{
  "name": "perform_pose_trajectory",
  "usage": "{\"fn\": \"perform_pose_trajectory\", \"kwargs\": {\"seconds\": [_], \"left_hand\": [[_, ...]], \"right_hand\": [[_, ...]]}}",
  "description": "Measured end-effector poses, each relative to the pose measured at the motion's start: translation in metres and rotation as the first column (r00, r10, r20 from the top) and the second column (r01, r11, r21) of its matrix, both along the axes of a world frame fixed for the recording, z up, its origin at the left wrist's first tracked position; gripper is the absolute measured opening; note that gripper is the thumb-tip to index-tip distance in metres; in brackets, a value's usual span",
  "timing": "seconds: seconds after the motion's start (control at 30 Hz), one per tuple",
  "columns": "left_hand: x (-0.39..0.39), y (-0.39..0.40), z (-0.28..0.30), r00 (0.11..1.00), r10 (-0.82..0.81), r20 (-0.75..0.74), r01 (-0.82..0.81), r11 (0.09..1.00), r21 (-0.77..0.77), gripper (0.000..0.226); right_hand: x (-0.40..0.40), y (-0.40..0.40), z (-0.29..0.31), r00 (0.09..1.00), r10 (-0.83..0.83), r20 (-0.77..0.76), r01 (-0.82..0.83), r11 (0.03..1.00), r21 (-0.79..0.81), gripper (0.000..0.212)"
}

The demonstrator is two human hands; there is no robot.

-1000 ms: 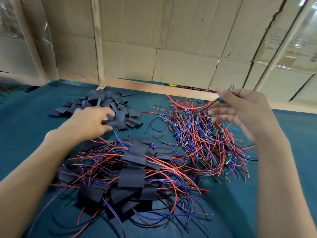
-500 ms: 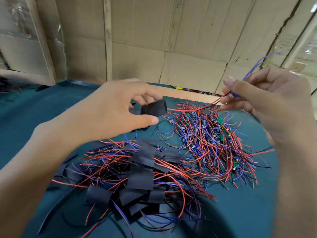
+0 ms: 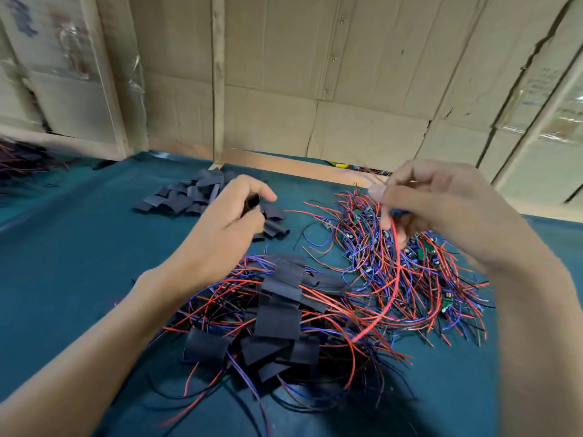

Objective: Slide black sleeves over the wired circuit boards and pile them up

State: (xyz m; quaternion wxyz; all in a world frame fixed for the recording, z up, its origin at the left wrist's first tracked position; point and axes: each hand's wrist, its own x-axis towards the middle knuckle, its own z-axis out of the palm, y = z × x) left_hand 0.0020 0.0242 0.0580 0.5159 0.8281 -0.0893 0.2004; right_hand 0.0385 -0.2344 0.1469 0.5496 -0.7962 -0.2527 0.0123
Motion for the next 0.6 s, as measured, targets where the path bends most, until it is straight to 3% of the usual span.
{"fn": "perform_pose_trajectory", "kwargs": {"seconds": [0.1, 0.23, 0.43, 0.6], "left_hand": [[-0.003, -0.001, 0.001, 0.991, 0.044, 0.123, -0.068, 0.978, 0.199, 0.044], [-0.006, 0.0, 0.005, 0.987, -0.013, 0.161, -0.03, 0.964, 0.264, 0.067], [0.0, 0.006, 0.001, 0.998, -0.022, 0.051, 0.002, 0.929, 0.371, 0.068], [-0.002, 0.009, 0.007, 0.987, 0.022, 0.16, -0.075, 0.939, 0.336, 0.055]], "right_hand": [[0.0, -0.004, -0.003, 0.997, 0.081, 0.017, -0.08, 0.996, -0.042, 0.017], [0.001, -0.009, -0.005, 0.99, 0.138, 0.022, -0.136, 0.989, -0.059, 0.018], [0.002, -0.013, -0.004, 0.989, 0.147, -0.002, -0.145, 0.981, 0.132, 0.036], [0.002, -0.01, -0.004, 0.988, 0.152, -0.003, -0.147, 0.957, 0.248, 0.028]]}}
